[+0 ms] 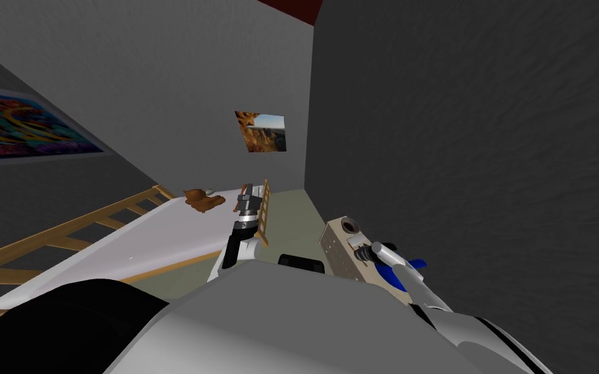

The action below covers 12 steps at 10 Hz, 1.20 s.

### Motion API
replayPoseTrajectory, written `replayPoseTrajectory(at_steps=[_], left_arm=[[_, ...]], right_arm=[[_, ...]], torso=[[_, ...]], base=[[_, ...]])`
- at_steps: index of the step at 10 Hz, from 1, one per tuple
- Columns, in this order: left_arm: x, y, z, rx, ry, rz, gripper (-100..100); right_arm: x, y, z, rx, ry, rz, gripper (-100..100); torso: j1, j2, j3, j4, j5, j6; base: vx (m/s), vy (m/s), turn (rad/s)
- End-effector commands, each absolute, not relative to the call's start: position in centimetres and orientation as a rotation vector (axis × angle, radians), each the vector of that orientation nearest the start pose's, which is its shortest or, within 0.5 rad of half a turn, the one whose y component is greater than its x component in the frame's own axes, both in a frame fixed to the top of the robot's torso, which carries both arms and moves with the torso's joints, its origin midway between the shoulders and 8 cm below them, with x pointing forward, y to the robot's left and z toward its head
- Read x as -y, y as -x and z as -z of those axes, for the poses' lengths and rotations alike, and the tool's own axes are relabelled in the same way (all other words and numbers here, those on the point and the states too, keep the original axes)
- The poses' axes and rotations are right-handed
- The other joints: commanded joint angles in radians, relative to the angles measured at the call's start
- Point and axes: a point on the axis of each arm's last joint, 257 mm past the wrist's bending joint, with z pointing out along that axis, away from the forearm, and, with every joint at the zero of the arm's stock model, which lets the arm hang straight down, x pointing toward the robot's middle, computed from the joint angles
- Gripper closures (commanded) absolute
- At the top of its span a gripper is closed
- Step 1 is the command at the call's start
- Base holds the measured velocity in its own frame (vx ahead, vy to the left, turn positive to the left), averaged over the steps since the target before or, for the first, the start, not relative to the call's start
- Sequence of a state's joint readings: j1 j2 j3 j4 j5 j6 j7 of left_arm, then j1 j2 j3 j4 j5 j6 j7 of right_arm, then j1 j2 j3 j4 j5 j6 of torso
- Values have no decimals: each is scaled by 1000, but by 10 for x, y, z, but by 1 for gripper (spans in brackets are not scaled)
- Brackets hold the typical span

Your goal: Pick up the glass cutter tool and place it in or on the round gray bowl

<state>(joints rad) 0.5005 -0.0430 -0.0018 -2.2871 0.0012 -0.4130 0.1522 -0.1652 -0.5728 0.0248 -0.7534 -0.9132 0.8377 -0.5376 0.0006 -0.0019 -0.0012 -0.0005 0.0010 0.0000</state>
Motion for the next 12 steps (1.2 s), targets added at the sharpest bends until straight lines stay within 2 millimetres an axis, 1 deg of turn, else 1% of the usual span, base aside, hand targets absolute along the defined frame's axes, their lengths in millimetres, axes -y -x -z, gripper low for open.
replayPoseTrajectory(at_steps=[1,6,7,8,10,12], left_arm=[[-286,-356,-11,-579,815,1425,0],[-286,-356,-11,-579,815,1425,0],[-286,-356,-11,-579,815,1425,0],[-286,-356,-11,-579,815,1424,0],[-286,-356,-11,-579,815,1424,0],[-286,-356,-11,-579,815,1424,0]], right_arm=[[458,-320,535,750,3012,392,100],[488,-306,516,742,3016,292,100],[488,-306,516,742,3016,292,100],[495,-302,509,736,3015,262,100],[500,-300,503,726,3012,244,100],[501,-305,490,699,3001,244,100]], torso=[[0,0,0,0,0,0],[1,-1,0,0,0,0],[0,0,0,0,0,0],[-1,0,0,0,0,0],[-1,-1,-1,0,0,0],[-2,-3,-2,-1,-1,-1]], base=[[0,74,1],[9,76,6],[7,40,2],[10,42,18],[34,49,24],[63,4,59]])
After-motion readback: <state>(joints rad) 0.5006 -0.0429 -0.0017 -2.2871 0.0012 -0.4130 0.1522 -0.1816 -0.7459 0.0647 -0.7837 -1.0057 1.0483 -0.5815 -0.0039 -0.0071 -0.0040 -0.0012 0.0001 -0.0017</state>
